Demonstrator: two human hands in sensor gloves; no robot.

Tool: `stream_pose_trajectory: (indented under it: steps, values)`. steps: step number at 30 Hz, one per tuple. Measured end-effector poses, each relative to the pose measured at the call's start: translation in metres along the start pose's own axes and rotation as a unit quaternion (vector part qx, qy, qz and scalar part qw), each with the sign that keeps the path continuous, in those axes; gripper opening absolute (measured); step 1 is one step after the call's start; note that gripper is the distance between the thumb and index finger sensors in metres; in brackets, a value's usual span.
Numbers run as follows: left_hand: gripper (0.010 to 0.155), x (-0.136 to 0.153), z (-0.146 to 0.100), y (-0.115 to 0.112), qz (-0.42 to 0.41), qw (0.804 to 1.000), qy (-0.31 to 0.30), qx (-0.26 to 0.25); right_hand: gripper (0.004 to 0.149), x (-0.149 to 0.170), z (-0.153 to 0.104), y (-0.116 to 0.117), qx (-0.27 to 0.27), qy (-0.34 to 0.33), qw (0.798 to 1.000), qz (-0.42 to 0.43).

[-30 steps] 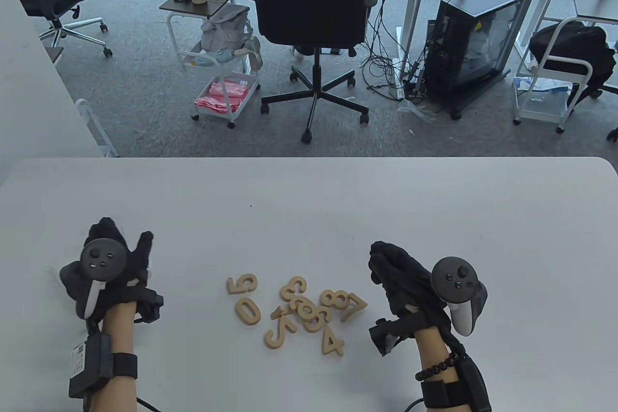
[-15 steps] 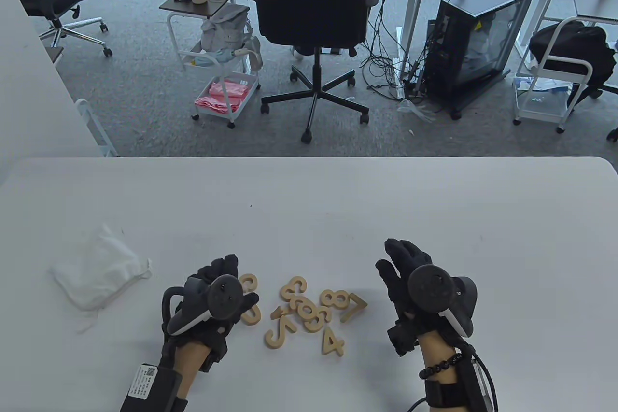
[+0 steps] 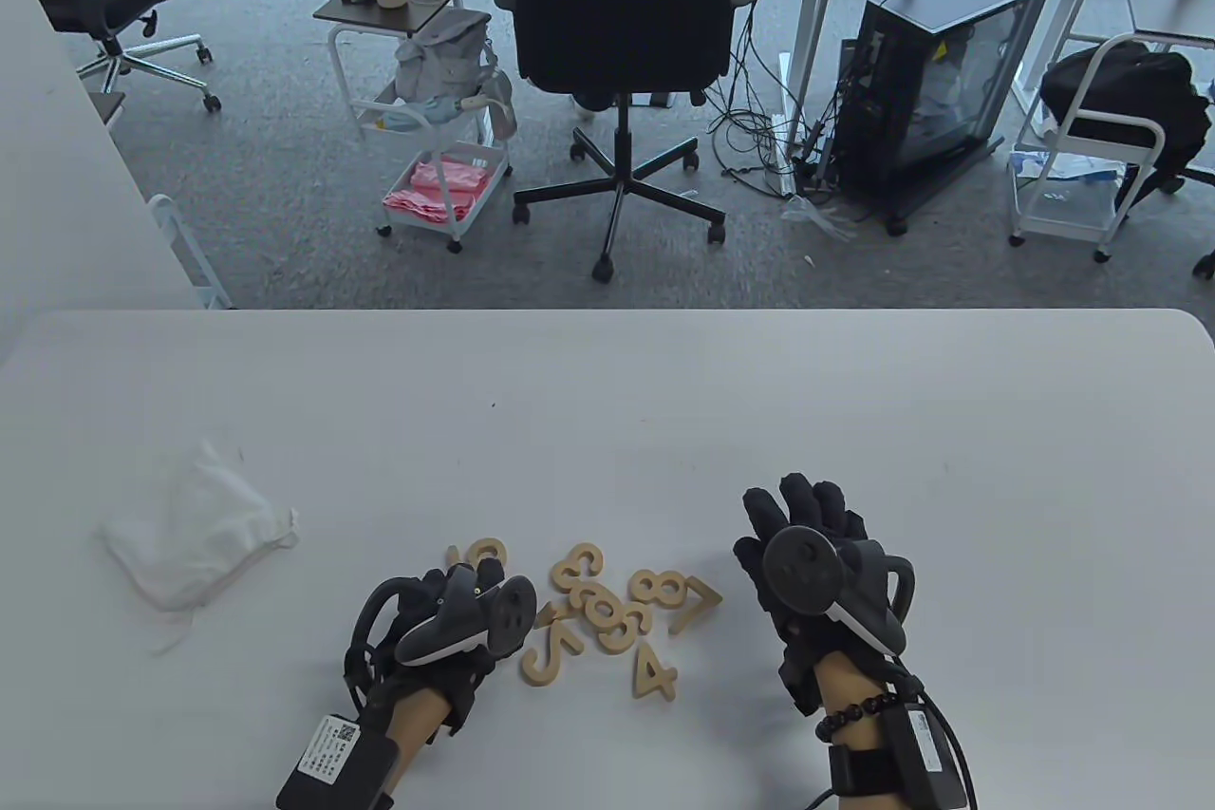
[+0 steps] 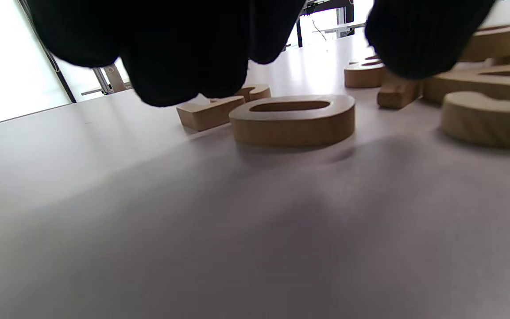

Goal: Empty bag and arrange number blocks in order

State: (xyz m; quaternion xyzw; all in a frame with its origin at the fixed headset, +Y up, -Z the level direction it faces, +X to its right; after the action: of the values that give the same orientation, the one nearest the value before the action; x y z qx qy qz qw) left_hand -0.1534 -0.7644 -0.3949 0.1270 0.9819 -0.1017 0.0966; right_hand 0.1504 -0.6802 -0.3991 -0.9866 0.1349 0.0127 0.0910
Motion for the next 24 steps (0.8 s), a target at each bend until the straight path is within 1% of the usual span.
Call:
stream_pose_trajectory:
  steps: [4,13,16,22,24]
  values:
    - [0.079,-0.004,0.003,-0.003,0.014,1.0,-0.002,0.004,0.052,0.001,0.0,0.0,0.005,0.001,1.0,0.0]
    - [0.074,-0.013,0.004,-0.008,0.032,0.999,0.004,-0.004,0.054,0.004,0.0,0.002,0.007,0.009,1.0,0.013]
    - [0.071,-0.014,0.004,-0.009,0.032,0.999,0.005,-0.002,0.054,0.005,0.0,0.001,0.007,0.011,1.0,0.008]
    - [0.064,-0.014,0.004,-0.008,0.026,0.999,0.011,-0.018,0.054,0.006,-0.001,0.001,0.006,0.012,1.0,0.013]
    - [0.063,-0.013,0.005,-0.009,0.021,1.0,0.01,-0.009,0.055,0.007,-0.001,0.001,0.004,0.014,1.0,0.017]
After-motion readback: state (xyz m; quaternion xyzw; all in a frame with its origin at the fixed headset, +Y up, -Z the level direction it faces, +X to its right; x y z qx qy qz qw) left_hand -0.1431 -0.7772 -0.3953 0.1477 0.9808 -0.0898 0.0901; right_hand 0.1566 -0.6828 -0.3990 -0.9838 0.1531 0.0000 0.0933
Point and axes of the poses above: the tracker on the back of each hand, its own x axis roughly to the little-finger side, its own z axis roughly from the wrist to the fingertips, y = z × x, the point moved 5 cm from there along z, roughly from the wrist to the fingertips, and after that the axes turned 7 degrees about y, right-handed, at the moved point
